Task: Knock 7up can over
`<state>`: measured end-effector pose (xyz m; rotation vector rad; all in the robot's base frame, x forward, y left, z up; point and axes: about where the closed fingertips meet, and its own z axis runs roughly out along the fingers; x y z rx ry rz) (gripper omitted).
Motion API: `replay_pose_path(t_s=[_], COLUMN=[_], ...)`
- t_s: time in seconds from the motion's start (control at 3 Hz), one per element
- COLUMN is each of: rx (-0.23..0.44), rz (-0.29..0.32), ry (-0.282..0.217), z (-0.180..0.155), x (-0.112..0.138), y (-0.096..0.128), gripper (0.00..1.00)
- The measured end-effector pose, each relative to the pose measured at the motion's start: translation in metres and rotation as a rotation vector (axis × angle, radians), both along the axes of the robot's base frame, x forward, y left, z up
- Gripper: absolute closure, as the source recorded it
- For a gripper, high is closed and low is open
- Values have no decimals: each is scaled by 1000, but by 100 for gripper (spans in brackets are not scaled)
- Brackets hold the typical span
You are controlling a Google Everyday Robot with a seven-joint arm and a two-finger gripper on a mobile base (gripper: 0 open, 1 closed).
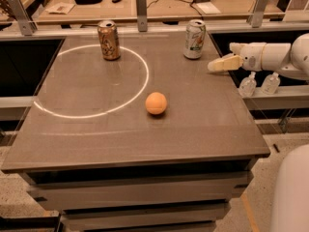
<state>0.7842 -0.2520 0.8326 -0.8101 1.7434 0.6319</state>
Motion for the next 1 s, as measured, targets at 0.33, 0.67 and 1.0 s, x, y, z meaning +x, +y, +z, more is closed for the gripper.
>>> replay_pose_path(t_s=[0.33, 0.67, 1.0], rx=[17, 32, 56], rz=[5, 8, 25], ry=[-33, -57, -72], z=[15, 29, 37], x=[17, 30, 41], y=[7, 16, 30], gripper=[0, 0, 0])
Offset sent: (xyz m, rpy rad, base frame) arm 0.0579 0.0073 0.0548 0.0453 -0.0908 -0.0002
